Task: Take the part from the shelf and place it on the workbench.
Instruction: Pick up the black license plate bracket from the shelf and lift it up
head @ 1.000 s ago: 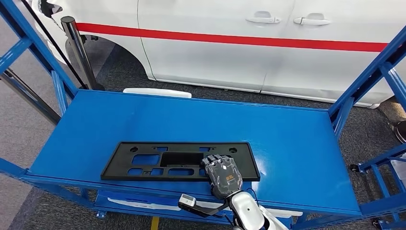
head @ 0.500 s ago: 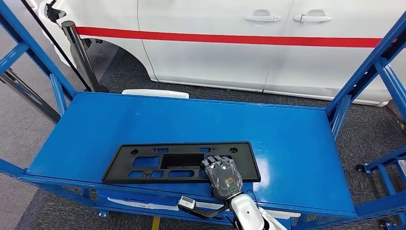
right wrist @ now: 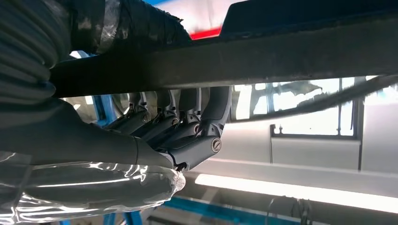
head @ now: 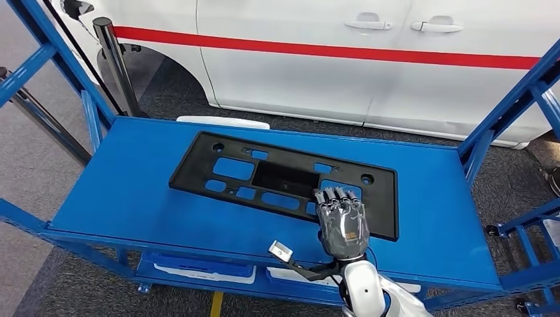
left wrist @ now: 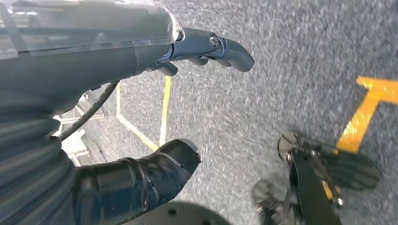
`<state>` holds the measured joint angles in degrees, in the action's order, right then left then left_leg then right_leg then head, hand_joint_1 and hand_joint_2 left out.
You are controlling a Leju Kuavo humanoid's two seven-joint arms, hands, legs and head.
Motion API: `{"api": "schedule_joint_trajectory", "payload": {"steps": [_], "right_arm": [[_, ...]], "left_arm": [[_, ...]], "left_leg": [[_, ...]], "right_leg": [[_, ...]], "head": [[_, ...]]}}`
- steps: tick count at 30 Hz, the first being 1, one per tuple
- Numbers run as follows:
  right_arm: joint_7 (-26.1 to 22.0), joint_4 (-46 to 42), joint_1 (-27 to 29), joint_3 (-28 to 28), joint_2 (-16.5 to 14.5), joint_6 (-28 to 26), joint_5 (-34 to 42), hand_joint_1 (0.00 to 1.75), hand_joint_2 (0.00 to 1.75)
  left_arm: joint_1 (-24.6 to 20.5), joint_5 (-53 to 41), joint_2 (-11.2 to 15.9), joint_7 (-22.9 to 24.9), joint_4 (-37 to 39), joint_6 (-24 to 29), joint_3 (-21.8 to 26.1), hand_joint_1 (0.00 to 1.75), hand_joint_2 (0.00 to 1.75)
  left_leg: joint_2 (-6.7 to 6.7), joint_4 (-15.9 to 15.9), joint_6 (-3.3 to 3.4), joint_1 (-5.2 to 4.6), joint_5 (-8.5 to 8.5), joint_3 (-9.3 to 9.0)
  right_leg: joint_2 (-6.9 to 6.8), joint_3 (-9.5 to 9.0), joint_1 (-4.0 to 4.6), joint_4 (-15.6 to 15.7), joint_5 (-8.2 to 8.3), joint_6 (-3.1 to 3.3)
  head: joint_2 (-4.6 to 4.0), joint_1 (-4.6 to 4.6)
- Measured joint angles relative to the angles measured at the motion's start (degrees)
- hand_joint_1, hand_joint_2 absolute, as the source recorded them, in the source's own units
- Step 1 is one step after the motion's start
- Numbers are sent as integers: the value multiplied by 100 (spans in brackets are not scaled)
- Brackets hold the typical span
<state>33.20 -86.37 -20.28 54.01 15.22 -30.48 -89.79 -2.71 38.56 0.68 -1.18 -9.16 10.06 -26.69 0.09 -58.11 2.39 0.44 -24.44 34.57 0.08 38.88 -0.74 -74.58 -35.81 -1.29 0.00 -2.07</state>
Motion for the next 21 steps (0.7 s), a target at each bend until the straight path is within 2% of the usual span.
{"api": "schedule_joint_trajectory", "payload": {"steps": [1, 3, 5, 6, 8, 9, 10, 11, 13, 14, 15, 16, 17, 18, 19, 20, 21], "right_arm": [[0, -76, -24, 0, 53, -6, 0, 175, 175], [0, -202, -78, 0, 135, -7, 0, 175, 175], [1, -302, -117, 0, 180, -8, 0, 175, 175], [1, -341, -131, 0, 196, -13, 0, 175, 175], [2, -390, -145, 0, 221, -36, 0, 175, 175], [1, -401, -151, 0, 233, -50, 0, 175, 175], [1, -407, -154, 0, 240, -60, 0, 175, 175], [1, -409, -156, 0, 245, -68, 0, 175, 175], [2, -414, -156, 0, 253, -75, 0, 175, 175], [2, -416, -154, 0, 259, -79, 0, 175, 175], [2, -418, -152, 0, 266, -83, 0, 175, 175], [2, -419, -150, 0, 272, -86, 0, 175, 175], [2, -420, -149, 0, 277, -89, 0, 175, 175], [2, -423, -149, 0, 281, -92, 0, 175, 175], [2, -426, -150, 0, 283, -94, 0, 175, 175], [2, -429, -151, 0, 285, -97, 0, 175, 175], [2, -432, -152, 1, 286, -102, 0, 175, 175]], "left_arm": [[1, 2, 0, 0, 0, -2, -11, 0, 175], [1, 4, -2, -1, 0, -7, -30, 0, 175], [-3, 4, -4, -2, 0, -11, -44, 0, 175], [-5, 4, -4, -2, 0, -13, -49, 0, 175], [-1, 6, -4, -2, 3, -13, -55, 0, 175], [4, 7, -6, -2, 5, -14, -57, 0, 175], [9, 8, -12, -2, 8, -14, -59, 0, 175], [13, 10, -19, -2, 11, -14, -60, 0, 175], [9, 14, -30, -2, 11, -14, -62, 0, 175], [8, 15, -31, -2, 11, -14, -62, 0, 175], [6, 15, -31, -3, 11, -14, -63, 0, 175], [6, 15, -31, -3, 11, -14, -64, 0, 175], [5, 15, -31, -4, 11, -14, -65, 0, 175], [1, 15, -30, -4, 11, -14, -66, 0, 175], [-6, 15, -22, -4, 11, -14, -66, 0, 175], [-12, 16, -15, -5, 11, -14, -66, 0, 175], [-20, 17, -9, -5, 11, -14, -67, 0, 175]], "left_leg": [[-1, -24, -7, -2, 15, 40], [-2, -78, -39, -3, 42, 111], [-3, -120, -98, -16, 81, 161], [-4, -130, -134, -24, 109, 181], [-13, -127, -206, -26, 168, 216], [-16, -157, -240, -17, 128, 256], [-19, -240, -269, -8, 12, 308], [-19, -437, -296, 3, -210, 385], [-17, -1106, -333, 13, -759, 569], [-17, -1439, -338, 15, -941, 623], [-17, -1628, -333, 14, -988, 605], [-17, -1623, -319, 10, -916, 495], [-18, -1413, -294, 3, -771, 281], [-20, -1049, -259, -13, -636, -10], [-22, -619, -215, -38, -576, -315], [-24, -262, -181, -63, -560, -553], [-27, -22, -149, -90, -577, -687]], "right_leg": [[-1, -100, -6, 99, 91, -3], [-4, -554, -17, 819, 363, 5], [11, -862, 0, 1372, 539, 39], [20, -888, 11, 1460, 555, 65], [22, -823, 18, 1473, 627, 138], [14, -784, 12, 1490, 665, 185], [5, -737, 6, 1503, 715, 233], [-4, -678, 0, 1512, 771, 273], [-10, -542, 15, 1507, 879, 316], [-11, -463, 26, 1502, 936, 322], [-12, -385, 37, 1496, 989, 323], [-13, -313, 45, 1487, 1038, 323], [-13, -248, 51, 1477, 1084, 318], [-13, -198, 52, 1468, 1126, 311], [-14, -159, 57, 1460, 1167, 295], [-19, -135, 53, 1462, 1211, 270], [-25, -123, 44, 1473, 1257, 240]], "head": [[0, -1], [0, -1], [0, 1], [0, 3], [0, 1], [0, 3], [0, 3], [0, 5], [0, 8], [0, 8], [0, 8], [0, 8], [0, 8], [0, 8], [0, 7], [0, 8], [0, 8]]}}
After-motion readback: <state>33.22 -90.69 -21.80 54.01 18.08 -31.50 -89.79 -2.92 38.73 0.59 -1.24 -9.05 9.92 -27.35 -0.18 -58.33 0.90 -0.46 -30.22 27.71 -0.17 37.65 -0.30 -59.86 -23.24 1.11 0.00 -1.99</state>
